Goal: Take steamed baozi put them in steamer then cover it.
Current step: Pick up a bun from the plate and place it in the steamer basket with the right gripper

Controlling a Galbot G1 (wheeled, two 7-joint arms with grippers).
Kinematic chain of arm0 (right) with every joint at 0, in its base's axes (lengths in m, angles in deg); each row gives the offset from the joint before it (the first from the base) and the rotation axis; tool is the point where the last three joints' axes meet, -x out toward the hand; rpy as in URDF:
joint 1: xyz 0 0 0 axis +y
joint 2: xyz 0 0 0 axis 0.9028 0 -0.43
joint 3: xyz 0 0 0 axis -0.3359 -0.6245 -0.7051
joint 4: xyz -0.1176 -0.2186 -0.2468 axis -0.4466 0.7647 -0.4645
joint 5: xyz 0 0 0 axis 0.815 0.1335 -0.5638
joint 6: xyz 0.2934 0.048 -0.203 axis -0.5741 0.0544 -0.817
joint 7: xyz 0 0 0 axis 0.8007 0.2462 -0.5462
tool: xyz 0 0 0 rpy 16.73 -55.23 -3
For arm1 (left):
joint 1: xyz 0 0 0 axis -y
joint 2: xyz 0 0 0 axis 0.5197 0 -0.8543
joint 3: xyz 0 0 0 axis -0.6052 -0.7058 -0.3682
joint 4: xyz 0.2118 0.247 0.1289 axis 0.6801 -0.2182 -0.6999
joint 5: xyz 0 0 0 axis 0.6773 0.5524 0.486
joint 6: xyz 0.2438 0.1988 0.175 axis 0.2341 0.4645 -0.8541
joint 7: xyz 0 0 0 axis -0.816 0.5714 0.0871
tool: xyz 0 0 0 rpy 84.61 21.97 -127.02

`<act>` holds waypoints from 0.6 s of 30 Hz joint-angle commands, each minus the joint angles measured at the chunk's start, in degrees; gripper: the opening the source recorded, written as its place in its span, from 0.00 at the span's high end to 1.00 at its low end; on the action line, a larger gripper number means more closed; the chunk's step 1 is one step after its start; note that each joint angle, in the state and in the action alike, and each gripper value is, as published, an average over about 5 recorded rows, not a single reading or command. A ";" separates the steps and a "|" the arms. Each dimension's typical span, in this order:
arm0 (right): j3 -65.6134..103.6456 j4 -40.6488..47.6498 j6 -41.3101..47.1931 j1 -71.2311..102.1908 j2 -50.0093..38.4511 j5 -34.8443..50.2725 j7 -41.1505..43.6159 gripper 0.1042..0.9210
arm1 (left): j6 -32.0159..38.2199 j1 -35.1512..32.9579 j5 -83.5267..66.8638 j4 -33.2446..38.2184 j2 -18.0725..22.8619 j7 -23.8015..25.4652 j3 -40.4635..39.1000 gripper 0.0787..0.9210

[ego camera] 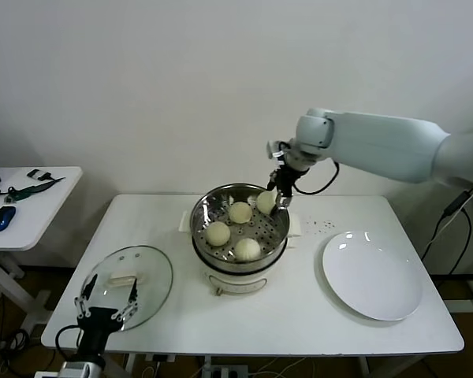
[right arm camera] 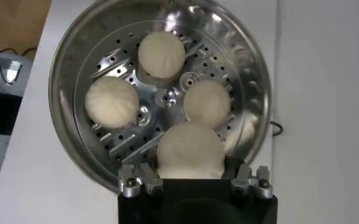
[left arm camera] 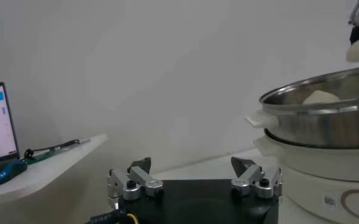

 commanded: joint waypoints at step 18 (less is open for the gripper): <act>0.10 5.79 0.97 9.09 5.31 -3.14 -2.08 0.25 | 0.15 -0.23 -0.59 -0.89 -0.46 -0.14 0.53 0.12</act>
